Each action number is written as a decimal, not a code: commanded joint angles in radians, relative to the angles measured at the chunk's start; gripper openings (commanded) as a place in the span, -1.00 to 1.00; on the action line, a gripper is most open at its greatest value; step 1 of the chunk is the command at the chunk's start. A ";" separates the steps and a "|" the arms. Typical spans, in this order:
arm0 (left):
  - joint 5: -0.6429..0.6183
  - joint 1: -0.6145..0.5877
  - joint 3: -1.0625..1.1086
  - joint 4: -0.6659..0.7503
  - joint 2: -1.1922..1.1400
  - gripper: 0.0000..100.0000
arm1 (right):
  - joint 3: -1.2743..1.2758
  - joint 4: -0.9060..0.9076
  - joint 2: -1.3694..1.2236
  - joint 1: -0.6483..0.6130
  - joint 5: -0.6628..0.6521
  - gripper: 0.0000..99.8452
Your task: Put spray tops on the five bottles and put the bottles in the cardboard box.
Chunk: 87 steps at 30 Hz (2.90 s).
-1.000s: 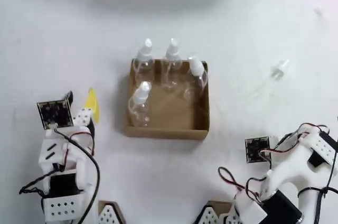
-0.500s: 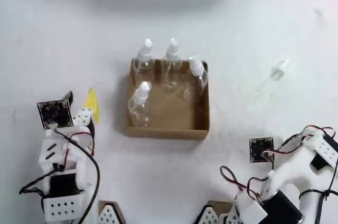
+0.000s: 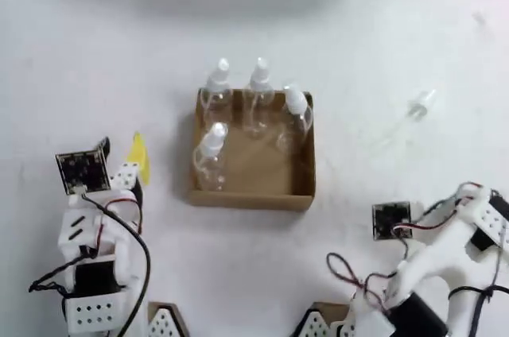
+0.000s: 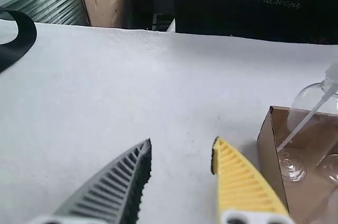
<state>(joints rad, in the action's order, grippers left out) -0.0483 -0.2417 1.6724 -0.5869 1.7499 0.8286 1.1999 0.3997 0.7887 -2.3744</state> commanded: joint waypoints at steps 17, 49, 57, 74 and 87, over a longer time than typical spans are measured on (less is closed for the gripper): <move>0.009 0.010 -0.012 -0.008 0.016 -0.64 | -0.118 0.449 0.763 -0.702 0.838 -0.97; 0.009 0.012 -0.012 -0.003 0.016 -0.64 | 0.387 -0.745 1.194 -1.059 2.309 -0.97; 0.009 0.015 -0.014 0.000 0.016 -0.64 | 0.736 -0.924 1.391 -1.099 2.268 -0.97; 0.009 0.015 -0.014 0.000 0.016 -0.64 | 0.865 -0.875 1.354 -1.175 2.266 -0.97; 0.009 0.015 -0.011 0.000 0.016 -0.64 | 0.865 -0.946 1.165 -1.248 2.262 -0.97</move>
<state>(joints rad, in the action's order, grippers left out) -0.0483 -0.2417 1.6724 -0.5869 1.7499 1.6863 0.3452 1.6594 -0.4542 -0.0959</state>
